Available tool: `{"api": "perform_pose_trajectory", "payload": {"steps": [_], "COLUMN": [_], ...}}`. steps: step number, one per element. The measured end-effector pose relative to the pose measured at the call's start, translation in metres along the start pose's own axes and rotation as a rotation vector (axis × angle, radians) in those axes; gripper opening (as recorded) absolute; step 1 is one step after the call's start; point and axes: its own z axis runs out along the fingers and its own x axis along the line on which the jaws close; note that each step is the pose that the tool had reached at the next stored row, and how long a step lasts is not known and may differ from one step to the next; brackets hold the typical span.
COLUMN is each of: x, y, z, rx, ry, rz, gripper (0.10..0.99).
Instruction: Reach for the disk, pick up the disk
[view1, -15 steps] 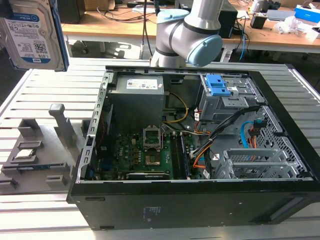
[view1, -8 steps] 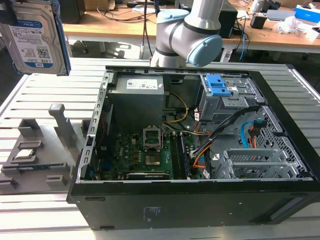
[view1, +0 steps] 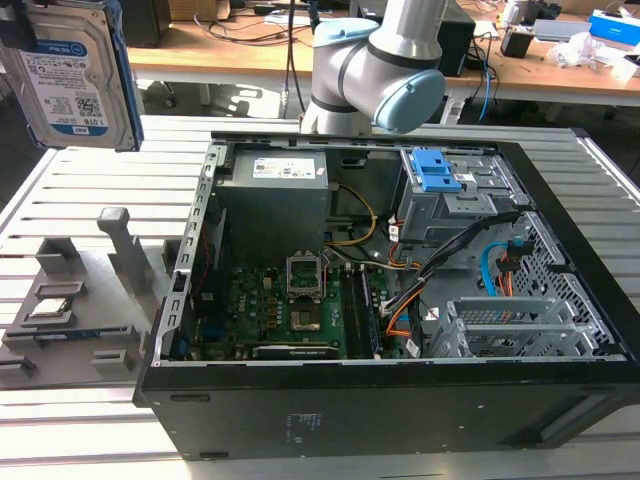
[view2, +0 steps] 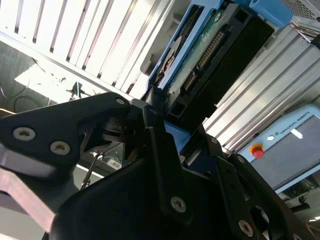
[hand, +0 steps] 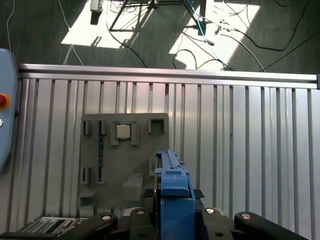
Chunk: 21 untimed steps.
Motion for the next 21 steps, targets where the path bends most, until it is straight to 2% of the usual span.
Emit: {"api": "perform_pose_trajectory", "payload": {"steps": [7,19,21], "x": [0.0004,0.0007,0.0009], "y": [-0.0142,-0.0497,-0.0579], "z": [-0.0015,-0.0051,-0.0059], "rx": [0.0,0.0,0.0], "ry": [-0.0001,0.0,0.0], "rz": [0.0,0.0,0.0], "gripper": [0.365,0.365,0.365]}}
